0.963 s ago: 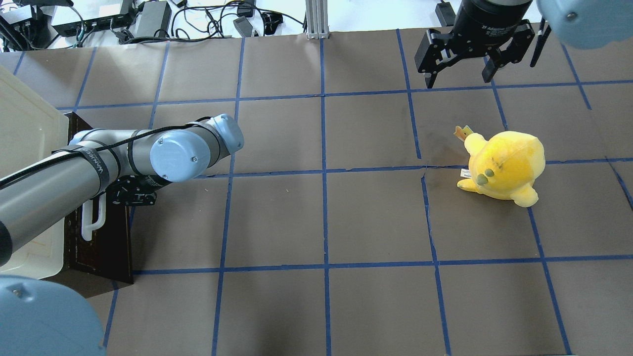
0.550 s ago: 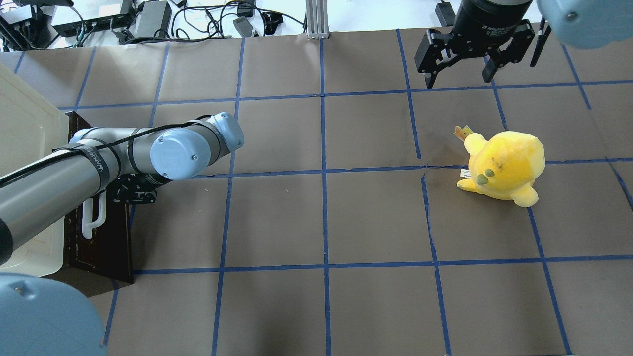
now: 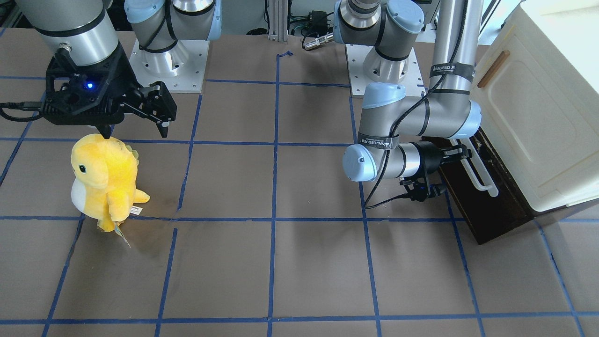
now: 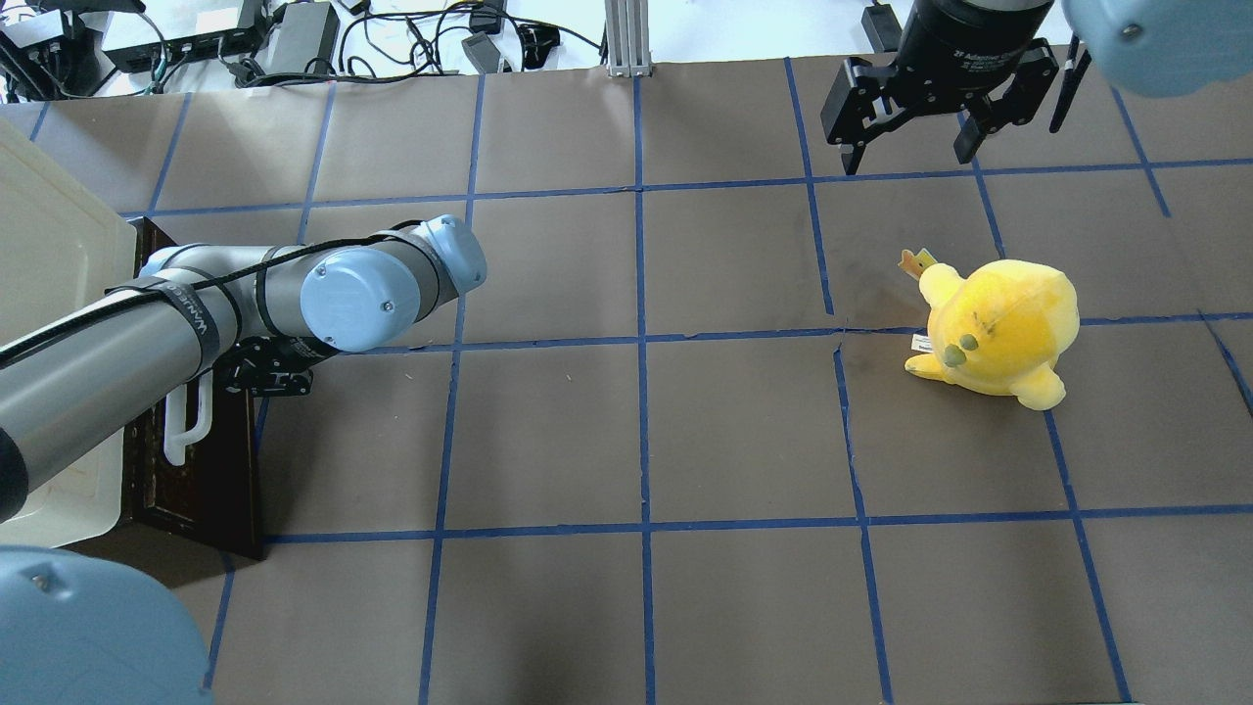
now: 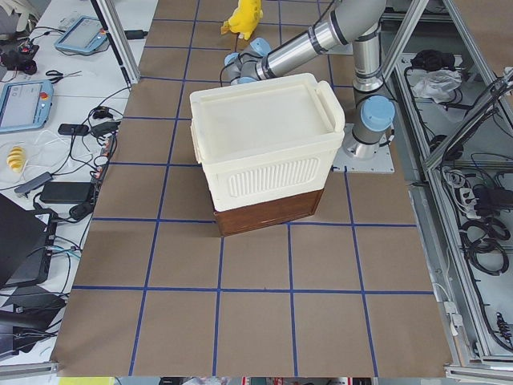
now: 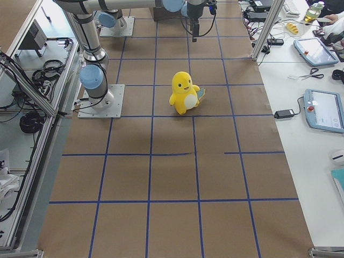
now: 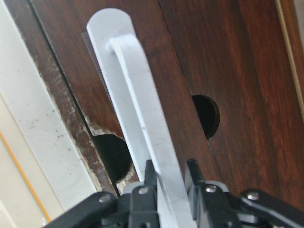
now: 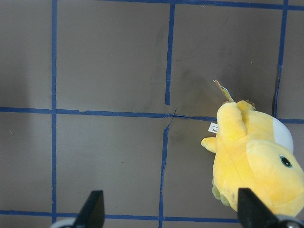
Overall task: Pull drawer sideways
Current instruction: 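Pull the handle with the left gripper, sliding the drawer out toward the table center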
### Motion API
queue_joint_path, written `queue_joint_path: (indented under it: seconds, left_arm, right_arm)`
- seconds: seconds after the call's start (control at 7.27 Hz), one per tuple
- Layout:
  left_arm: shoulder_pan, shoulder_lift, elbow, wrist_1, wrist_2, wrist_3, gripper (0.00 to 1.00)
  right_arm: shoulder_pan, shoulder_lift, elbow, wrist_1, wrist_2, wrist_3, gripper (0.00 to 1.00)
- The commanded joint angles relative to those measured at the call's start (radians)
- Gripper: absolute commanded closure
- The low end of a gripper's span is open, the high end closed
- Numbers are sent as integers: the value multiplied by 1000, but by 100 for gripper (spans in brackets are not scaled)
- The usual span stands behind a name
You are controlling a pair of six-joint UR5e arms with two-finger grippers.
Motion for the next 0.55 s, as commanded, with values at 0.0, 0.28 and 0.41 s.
queue_joint_path:
  seconds: [0.0, 0.28, 0.41]
  left_arm:
    - [-9, 0, 1, -2, -3, 2, 83]
    - [-27, 2, -1, -1, -1, 2, 83]
    - [-32, 2, -1, -2, -1, 5, 83]
  right_arm:
    - [0, 0, 0, 0, 0, 1, 0]
    - [0, 0, 0, 0, 0, 1, 0]
    - [0, 0, 0, 0, 0, 1, 0]
